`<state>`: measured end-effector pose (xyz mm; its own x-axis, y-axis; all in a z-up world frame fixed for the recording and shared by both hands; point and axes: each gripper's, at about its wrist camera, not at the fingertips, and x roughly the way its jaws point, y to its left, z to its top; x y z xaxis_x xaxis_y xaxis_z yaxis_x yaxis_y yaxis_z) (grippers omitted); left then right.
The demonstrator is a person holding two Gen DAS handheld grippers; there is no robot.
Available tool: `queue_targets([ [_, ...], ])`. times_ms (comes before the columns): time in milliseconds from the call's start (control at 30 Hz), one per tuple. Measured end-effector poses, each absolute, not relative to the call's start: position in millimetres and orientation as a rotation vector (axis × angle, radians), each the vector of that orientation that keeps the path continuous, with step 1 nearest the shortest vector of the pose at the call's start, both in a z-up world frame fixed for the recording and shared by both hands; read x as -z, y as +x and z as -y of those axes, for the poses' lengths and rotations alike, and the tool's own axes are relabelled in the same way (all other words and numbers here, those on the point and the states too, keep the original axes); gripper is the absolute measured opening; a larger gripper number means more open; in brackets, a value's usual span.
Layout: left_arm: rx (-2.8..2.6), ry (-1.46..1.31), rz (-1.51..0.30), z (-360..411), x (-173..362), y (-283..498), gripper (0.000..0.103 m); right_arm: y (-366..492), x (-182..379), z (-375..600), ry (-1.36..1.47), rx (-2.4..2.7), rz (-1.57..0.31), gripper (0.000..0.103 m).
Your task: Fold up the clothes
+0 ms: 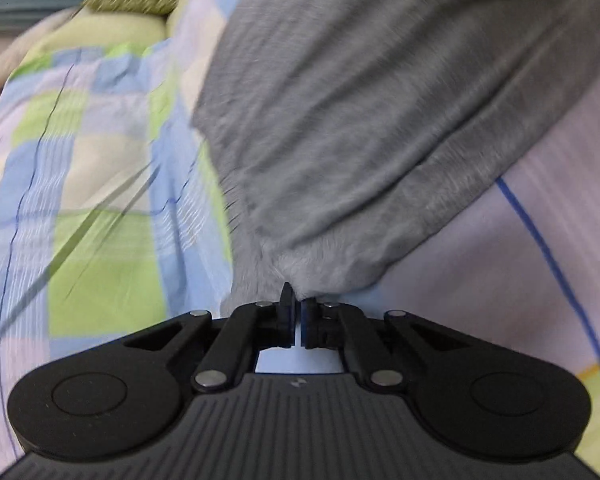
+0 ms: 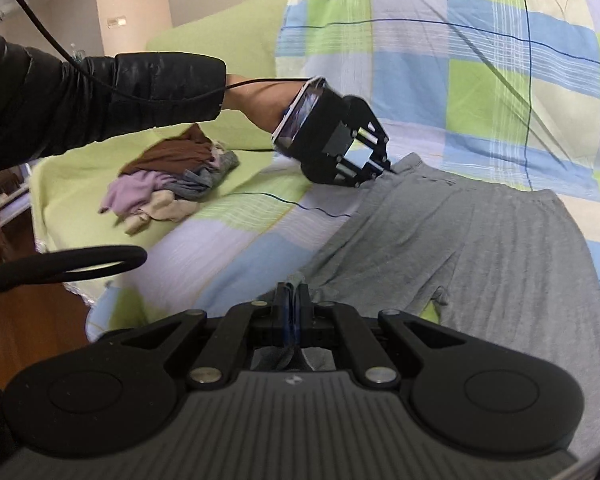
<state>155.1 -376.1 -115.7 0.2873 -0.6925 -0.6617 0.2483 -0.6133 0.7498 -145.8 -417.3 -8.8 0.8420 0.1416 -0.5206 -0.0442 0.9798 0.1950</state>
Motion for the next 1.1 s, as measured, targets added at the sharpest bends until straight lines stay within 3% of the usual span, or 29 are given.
queue_targets([
  [267, 1.403, 1.656, 0.304, 392, 56, 142, 0.000, -193, -30, 429, 0.284, -0.147, -0.408, 0.000],
  [533, 1.406, 1.661, 0.267, 471, 24, 109, 0.000, -273, -56, 471, 0.326, 0.141, -0.304, 0.000],
  [833, 1.496, 1.759, 0.216, 580, 66, 51, 0.000, -334, 33, 540, 0.653, 0.432, -0.487, 0.000],
  [1000, 1.495, 1.827, 0.216, 621, 96, 38, 0.001, -340, 66, 559, 0.796, 0.351, -0.470, 0.000],
  [1067, 1.501, 1.810, 0.199, 634, 101, 38, 0.004, -345, 70, 562, 0.840, 0.284, -0.430, 0.000],
  [1100, 1.506, 1.797, 0.188, 639, 102, 38, 0.013, -348, 69, 564, 0.873, 0.237, -0.385, 0.000],
])
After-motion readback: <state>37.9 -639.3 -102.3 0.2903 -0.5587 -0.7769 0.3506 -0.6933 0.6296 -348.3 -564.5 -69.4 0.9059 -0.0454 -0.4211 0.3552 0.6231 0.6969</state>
